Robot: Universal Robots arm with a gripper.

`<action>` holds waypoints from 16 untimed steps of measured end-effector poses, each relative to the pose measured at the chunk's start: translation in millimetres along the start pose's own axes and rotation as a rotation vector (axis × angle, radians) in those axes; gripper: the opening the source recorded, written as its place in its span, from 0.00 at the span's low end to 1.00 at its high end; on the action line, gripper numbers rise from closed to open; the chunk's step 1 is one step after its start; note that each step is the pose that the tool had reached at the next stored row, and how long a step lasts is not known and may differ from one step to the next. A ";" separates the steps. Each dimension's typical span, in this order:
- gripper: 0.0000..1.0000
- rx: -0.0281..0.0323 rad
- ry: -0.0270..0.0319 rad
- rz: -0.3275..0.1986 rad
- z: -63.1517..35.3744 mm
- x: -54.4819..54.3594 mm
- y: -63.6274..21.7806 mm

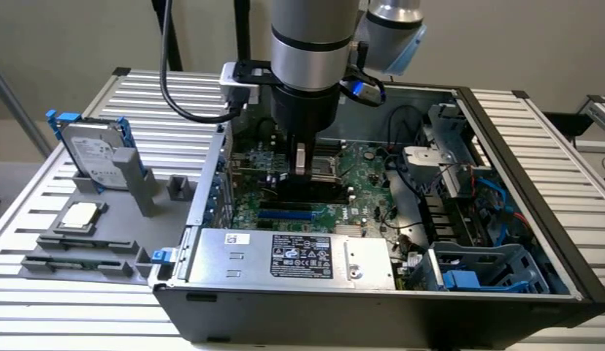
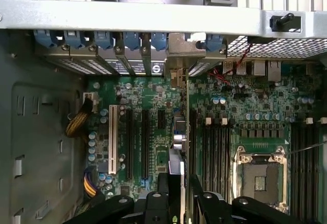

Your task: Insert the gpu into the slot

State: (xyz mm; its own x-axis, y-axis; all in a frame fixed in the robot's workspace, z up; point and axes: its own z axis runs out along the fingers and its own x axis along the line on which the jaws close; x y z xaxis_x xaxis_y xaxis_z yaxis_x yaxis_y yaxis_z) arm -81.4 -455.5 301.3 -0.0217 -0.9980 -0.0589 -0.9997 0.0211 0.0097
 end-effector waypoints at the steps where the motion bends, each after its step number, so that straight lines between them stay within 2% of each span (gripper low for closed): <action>1: 0.26 0.0000 0.0000 0.000 1.9 -0.3 0.4; 5: 0.26 0.0001 -0.0003 0.000 8.9 -1.1 1.9; 12: 0.26 0.0000 -0.0002 0.000 9.9 -1.1 1.9; 16: 0.26 -0.0002 -0.0001 0.000 15.5 -0.7 1.9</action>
State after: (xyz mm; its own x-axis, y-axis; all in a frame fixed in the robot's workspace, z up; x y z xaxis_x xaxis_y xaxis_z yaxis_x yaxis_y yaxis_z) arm -83.4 -453.8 286.0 -0.0216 -0.9980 -0.0590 -0.9997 0.0211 0.0099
